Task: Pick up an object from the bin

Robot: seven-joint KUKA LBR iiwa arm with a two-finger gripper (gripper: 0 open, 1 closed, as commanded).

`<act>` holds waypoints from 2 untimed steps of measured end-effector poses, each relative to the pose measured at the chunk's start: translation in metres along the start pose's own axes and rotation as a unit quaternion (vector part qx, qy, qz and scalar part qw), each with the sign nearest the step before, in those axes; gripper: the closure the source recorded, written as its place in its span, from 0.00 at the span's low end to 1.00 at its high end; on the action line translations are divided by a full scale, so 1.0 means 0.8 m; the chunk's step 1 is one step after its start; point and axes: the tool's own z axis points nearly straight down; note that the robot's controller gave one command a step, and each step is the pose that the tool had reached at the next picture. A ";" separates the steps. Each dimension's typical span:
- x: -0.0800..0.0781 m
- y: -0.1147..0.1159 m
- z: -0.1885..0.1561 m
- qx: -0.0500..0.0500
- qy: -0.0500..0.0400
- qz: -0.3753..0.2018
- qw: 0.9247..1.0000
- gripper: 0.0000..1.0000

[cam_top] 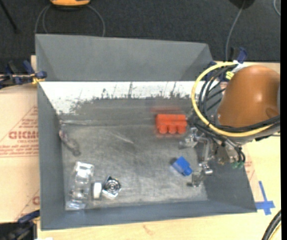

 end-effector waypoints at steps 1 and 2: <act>-0.066 0.010 0.164 -0.002 0.002 -0.190 0.982 0.00; -0.059 -0.126 0.153 -0.002 -0.001 -0.249 0.969 0.00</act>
Offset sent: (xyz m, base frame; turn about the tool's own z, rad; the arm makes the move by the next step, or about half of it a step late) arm 0.0515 0.0145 -0.1291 -0.3836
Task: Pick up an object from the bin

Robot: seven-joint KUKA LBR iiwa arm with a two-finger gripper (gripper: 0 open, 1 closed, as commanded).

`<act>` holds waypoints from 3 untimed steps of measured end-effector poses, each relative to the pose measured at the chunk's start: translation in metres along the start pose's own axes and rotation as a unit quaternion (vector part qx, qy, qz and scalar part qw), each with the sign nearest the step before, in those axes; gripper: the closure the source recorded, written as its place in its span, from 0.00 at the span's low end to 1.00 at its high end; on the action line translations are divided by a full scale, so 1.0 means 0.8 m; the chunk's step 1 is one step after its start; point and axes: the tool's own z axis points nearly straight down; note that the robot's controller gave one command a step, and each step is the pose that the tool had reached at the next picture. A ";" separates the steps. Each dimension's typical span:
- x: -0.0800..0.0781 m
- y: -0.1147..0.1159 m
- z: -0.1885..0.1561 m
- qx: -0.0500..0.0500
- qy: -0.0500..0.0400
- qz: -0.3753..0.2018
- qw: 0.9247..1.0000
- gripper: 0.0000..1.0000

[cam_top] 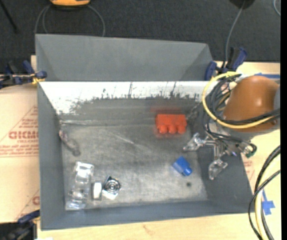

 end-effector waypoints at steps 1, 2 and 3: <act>-0.042 0.063 0.028 0.005 -0.002 -0.099 0.995 0.00; -0.045 0.063 0.025 0.006 -0.005 -0.097 0.995 1.00; -0.043 0.032 -0.158 0.004 -0.002 -0.110 0.994 1.00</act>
Offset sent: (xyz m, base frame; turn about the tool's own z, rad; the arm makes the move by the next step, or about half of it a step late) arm -0.0065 0.0633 -0.0266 -0.2031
